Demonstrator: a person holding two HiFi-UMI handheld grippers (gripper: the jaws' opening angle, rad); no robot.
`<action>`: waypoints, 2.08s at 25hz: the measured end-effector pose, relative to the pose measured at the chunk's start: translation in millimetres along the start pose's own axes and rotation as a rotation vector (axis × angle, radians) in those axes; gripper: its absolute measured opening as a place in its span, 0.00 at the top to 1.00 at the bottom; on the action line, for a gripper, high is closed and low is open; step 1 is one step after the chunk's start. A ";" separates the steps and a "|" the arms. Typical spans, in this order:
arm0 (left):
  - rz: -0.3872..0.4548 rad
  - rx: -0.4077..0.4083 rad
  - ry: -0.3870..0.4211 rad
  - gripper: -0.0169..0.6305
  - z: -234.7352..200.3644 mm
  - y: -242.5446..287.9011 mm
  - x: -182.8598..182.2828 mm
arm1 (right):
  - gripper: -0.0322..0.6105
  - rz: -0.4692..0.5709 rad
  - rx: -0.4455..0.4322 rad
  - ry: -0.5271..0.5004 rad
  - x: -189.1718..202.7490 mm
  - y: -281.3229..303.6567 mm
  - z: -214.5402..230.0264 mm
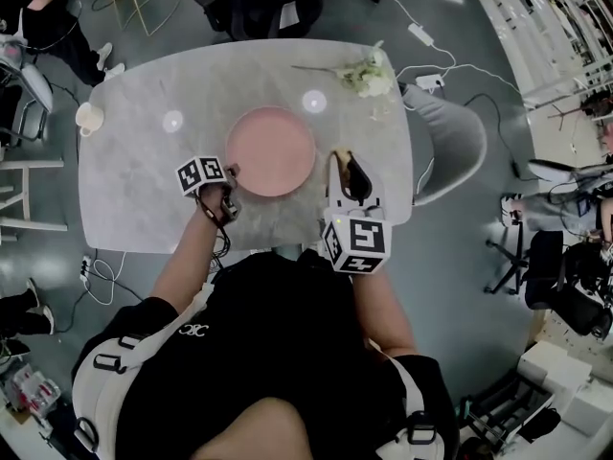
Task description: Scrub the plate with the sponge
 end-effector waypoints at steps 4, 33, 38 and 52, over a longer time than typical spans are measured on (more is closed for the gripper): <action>0.027 0.017 0.068 0.93 18.7 -26.7 19.0 | 0.83 -0.007 -0.039 -0.015 8.2 8.4 -9.5; 0.166 0.240 0.416 0.91 142.3 -128.1 72.3 | 0.83 -0.171 0.063 -0.074 14.5 90.4 -0.8; 0.169 0.228 0.433 0.91 143.7 -130.3 74.3 | 0.83 -0.076 -0.093 -0.129 -10.1 89.0 -40.8; 0.222 0.258 0.326 0.91 139.7 -143.3 63.1 | 0.83 -0.069 -0.588 -0.267 25.4 51.7 -132.0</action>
Point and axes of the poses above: the fingertips, and each gripper's own axes: y forward along the fingers, z to its right, x out of its underside, the point moved 5 cm from there along -y, backward along the fingers, and after that the axes turned 10 degrees about -y, right-handed, at the moved point
